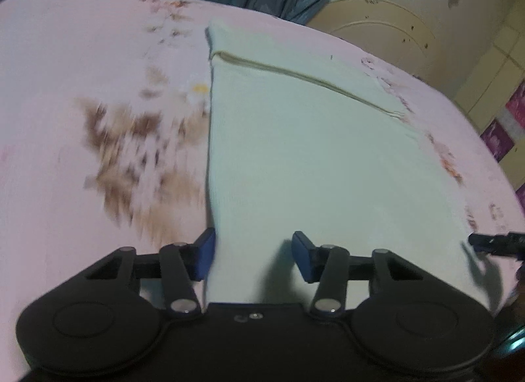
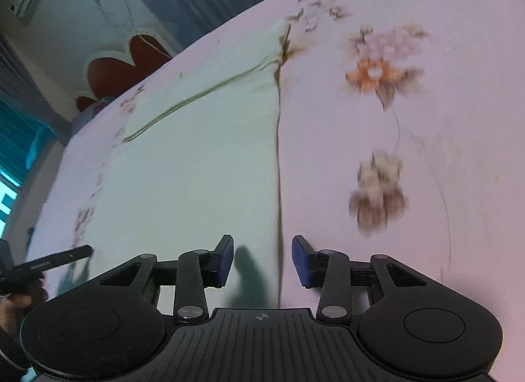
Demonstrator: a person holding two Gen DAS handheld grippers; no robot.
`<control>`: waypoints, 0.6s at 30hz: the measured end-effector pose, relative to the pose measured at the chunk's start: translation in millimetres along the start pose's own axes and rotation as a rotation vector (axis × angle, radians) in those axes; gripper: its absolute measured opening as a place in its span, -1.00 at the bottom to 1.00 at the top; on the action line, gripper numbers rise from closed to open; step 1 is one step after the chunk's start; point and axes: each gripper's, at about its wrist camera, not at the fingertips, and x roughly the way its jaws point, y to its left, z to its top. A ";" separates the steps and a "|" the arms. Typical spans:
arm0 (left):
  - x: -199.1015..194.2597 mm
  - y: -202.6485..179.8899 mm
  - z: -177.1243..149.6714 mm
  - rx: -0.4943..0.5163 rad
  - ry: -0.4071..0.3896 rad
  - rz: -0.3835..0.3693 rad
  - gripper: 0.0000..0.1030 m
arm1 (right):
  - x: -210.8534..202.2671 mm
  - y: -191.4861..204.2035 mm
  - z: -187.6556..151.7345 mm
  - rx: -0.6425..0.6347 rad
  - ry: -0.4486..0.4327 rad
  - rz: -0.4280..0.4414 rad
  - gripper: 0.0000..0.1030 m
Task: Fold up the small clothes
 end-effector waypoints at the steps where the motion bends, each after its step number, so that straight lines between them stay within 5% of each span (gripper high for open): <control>1: -5.3 2.3 -6.5 -0.023 0.002 -0.016 -0.09 | -3.6 -1.5 -5.4 0.011 0.003 0.015 -0.22; 11: -32.3 36.2 -55.1 -0.311 0.008 -0.231 -0.21 | -23.5 -6.4 -48.9 0.084 0.053 0.153 -0.24; 16: -25.5 32.9 -55.1 -0.314 0.012 -0.230 -0.35 | -14.1 -13.4 -55.3 0.132 0.069 0.188 -0.87; 18: -27.1 26.4 -52.1 -0.275 0.001 -0.212 -0.87 | -13.8 -14.9 -54.2 0.140 0.058 0.202 -0.92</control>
